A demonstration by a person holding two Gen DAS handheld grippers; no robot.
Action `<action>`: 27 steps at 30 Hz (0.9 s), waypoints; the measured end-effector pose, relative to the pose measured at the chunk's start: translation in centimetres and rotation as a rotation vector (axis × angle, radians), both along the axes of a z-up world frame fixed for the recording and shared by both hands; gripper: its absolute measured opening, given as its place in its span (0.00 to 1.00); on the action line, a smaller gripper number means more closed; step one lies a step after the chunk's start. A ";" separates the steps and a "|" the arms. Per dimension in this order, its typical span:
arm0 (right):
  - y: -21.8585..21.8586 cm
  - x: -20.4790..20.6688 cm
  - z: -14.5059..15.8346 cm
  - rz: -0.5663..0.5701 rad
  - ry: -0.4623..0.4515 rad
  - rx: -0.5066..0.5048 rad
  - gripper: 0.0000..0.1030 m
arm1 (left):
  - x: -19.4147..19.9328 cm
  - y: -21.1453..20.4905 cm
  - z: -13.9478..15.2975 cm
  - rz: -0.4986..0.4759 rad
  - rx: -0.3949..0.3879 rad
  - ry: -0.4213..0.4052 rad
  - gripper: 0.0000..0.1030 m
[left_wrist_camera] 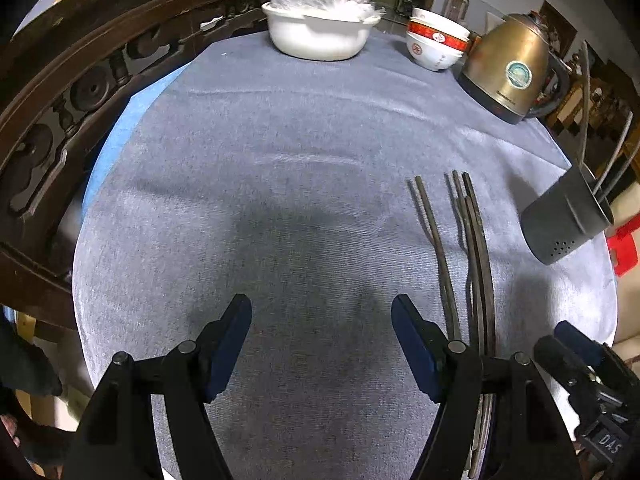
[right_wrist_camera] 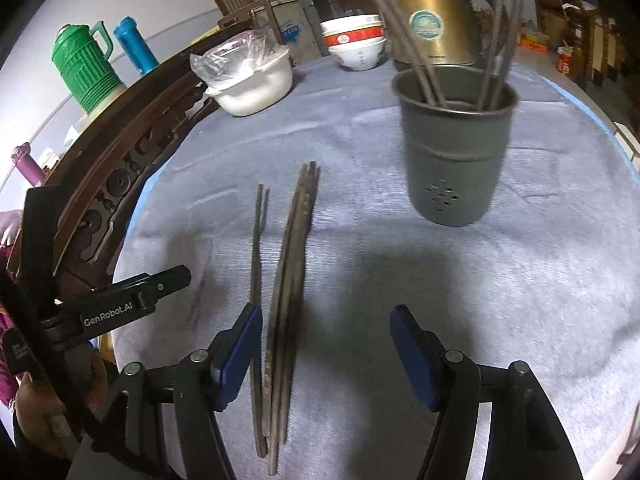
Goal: Organize utensils
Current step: 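Open both tools and withdraw them back over the remaining chopsticks, then grasp a dark chopstick with the right tool while the left tool grasps another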
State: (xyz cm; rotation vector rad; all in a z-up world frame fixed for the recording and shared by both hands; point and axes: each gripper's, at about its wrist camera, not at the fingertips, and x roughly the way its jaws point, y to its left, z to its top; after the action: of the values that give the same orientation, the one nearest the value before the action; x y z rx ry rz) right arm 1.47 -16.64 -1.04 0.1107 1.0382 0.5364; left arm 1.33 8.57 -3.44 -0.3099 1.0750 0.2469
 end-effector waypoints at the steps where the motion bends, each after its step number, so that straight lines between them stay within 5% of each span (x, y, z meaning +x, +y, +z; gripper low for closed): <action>1: 0.2 0.1 -0.1 0.005 0.001 -0.001 0.67 | 0.0 0.1 -0.1 0.004 -0.003 0.002 0.71; 8: 2.5 1.3 -1.3 0.044 0.041 0.004 0.44 | -0.2 0.4 -0.4 0.005 -0.010 0.007 0.71; 13: 3.6 2.1 -2.6 0.048 0.070 -0.004 0.38 | -0.4 0.5 -0.5 0.010 -0.016 0.007 0.71; 17: 3.5 2.2 -2.8 0.055 0.099 0.040 0.12 | -0.4 0.4 -0.5 0.004 -0.014 0.005 0.71; 27: -1.3 2.4 -3.4 -0.085 0.163 0.065 0.14 | -0.1 -0.4 -0.7 -0.018 -0.029 0.007 0.71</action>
State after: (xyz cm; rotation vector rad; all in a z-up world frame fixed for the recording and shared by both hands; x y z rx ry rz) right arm 3.87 -17.96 -4.47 0.2582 1.1692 0.4896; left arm 1.20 8.21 -4.14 -0.3254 1.0887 0.2168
